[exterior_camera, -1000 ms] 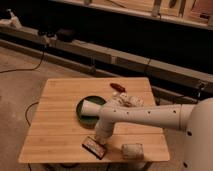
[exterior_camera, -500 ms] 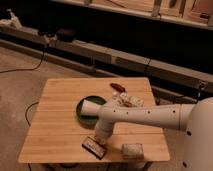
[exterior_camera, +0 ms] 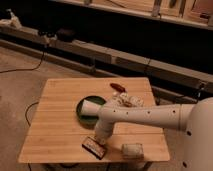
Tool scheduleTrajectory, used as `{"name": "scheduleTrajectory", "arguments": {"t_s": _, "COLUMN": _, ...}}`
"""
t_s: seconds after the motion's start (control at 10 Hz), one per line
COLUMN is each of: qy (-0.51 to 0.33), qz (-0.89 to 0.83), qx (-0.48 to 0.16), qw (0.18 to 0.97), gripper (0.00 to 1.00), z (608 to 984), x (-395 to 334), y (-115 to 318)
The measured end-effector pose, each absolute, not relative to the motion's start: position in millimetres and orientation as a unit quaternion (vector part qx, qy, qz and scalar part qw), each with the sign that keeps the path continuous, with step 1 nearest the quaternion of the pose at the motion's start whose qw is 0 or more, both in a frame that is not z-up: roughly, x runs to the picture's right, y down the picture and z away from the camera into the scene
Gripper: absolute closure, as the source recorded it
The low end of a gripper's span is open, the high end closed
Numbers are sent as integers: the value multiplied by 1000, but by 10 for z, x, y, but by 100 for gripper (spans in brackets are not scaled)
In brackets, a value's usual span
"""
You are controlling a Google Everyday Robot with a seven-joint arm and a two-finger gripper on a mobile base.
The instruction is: Push the eraser across the table
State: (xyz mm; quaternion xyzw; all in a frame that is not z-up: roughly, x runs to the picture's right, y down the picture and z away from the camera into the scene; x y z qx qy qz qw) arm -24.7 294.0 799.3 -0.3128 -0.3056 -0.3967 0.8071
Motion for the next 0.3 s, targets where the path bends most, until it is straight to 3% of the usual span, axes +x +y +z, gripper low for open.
{"name": "scheduleTrajectory", "arguments": {"t_s": 0.3, "qy": -302, "qz": -400, "qx": -323, "qw": 803, "gripper": 96, "z": 7873, "x": -198, "y": 2918}}
